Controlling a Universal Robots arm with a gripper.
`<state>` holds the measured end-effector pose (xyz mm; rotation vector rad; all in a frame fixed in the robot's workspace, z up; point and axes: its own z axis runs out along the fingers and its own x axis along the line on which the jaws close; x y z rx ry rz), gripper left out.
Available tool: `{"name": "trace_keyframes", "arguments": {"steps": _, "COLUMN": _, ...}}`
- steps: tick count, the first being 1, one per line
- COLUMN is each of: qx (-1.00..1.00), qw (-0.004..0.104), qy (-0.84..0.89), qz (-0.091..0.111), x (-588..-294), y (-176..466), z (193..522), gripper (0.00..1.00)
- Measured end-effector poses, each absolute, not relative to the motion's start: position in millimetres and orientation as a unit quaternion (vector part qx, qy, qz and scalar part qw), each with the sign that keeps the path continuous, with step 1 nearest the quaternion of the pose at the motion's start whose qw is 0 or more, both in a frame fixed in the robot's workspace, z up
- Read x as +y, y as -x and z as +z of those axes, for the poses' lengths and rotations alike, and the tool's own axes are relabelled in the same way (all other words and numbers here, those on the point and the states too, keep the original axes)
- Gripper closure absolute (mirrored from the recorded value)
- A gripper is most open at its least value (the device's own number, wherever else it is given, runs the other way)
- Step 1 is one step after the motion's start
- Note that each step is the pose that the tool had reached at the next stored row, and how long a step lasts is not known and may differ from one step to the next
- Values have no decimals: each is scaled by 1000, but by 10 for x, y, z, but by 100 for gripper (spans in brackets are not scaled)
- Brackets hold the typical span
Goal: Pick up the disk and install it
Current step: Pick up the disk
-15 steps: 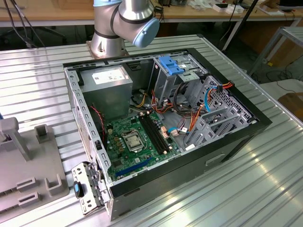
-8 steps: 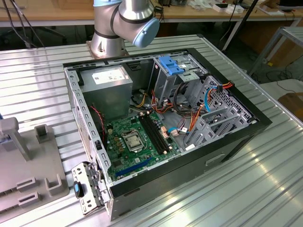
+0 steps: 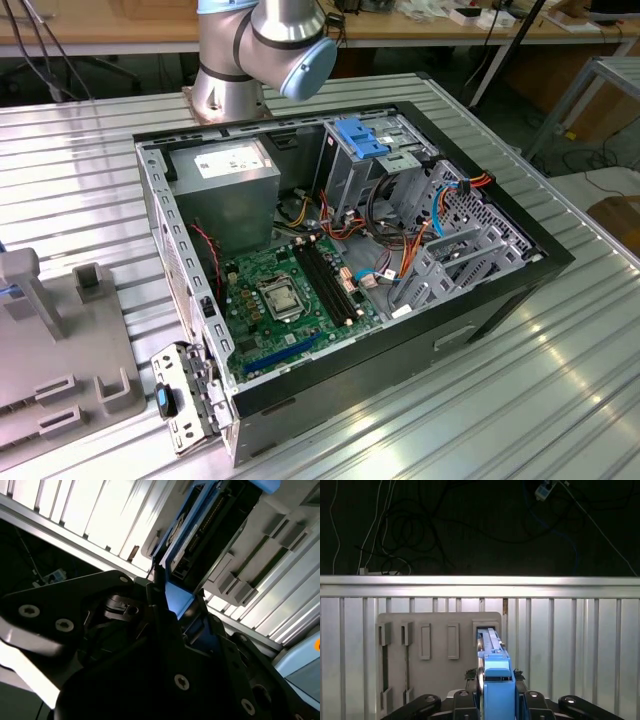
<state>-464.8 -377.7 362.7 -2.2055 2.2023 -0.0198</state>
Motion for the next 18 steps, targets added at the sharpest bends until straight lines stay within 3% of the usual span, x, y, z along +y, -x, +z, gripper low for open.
{"name": "trace_keyframes", "arguments": {"steps": 9, "qx": 707, "qw": 12, "qy": 708, "qz": -6, "x": -3777, "y": 4648, "z": 3821, "gripper": 63}}
{"name": "trace_keyframes", "arguments": {"steps": 18, "qx": 707, "qw": 12, "qy": 708, "qz": -6, "x": -3778, "y": 4648, "z": 4234, "gripper": 63}}
